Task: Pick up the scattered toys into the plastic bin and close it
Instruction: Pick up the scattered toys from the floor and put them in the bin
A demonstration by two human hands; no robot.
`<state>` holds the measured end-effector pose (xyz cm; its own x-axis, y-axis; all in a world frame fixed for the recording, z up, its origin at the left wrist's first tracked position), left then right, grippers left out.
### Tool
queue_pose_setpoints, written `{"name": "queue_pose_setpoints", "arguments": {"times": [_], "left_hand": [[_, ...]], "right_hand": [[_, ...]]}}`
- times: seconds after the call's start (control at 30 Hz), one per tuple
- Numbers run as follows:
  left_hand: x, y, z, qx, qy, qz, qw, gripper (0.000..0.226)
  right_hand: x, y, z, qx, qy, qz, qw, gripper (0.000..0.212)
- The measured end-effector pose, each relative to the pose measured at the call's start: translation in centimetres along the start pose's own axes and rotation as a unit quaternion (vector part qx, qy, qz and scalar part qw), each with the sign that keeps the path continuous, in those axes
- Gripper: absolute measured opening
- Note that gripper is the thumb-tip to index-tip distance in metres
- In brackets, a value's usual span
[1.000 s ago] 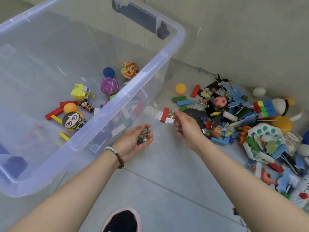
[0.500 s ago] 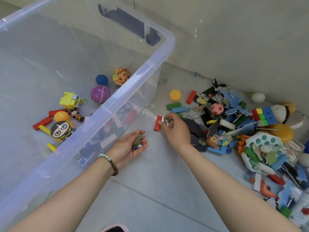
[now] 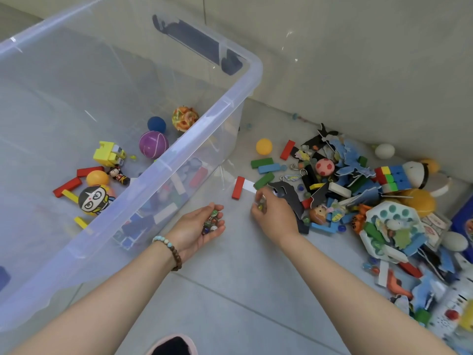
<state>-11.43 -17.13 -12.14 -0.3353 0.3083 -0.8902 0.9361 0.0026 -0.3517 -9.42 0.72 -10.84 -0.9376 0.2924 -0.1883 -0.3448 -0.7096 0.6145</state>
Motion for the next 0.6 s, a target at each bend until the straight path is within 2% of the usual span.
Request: {"name": "queue_pose_setpoints", "arguments": {"times": [0.1,0.17,0.23,0.37,0.43,0.5,0.6], "left_hand": [[-1.3,0.5,-1.1,0.03,-0.002,0.005,1.0,0.025],[-2.8,0.6,-2.1,0.06,0.001,0.009,0.998,0.027],[-5.0,0.0,-3.9,0.091,0.022,0.003,0.996,0.028],[-11.6,-4.4,-7.2,0.191,0.06,-0.064,0.978,0.031],[-15.6,-7.9,-8.0,0.21,0.085,-0.117,0.967,0.032],[-19.4,-12.1,-7.4,0.221,0.081,-0.184,0.954,0.032],[-21.8,-17.6,-3.0,0.262,-0.031,-0.258,0.929,0.033]], "right_hand": [[-1.6,-1.5,0.1,0.092,0.023,-0.09,0.991,0.009],[-3.3,-1.7,0.6,0.237,0.021,-0.174,0.955,0.003],[-4.5,-0.3,2.6,0.358,0.012,-0.214,0.909,0.007],[-3.9,7.3,8.8,0.54,0.02,-0.189,0.82,0.014],[-3.3,12.6,11.2,0.594,0.036,-0.16,0.787,0.021],[-2.7,18.2,12.0,0.619,0.065,-0.127,0.772,0.024],[-2.0,24.1,9.7,0.594,0.116,-0.115,0.787,0.023]]}}
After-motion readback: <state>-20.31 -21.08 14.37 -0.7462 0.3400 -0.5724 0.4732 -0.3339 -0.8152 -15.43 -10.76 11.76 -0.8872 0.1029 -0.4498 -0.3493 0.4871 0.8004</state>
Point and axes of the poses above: each hand's wrist, its own x-axis towards the middle knuckle, its own z-axis out of the back of the hand, y = z × x, the point moved 10 cm from there along x, towards the middle knuckle, and after that the axes turned 10 degrees about z, right-handed, at the moved point
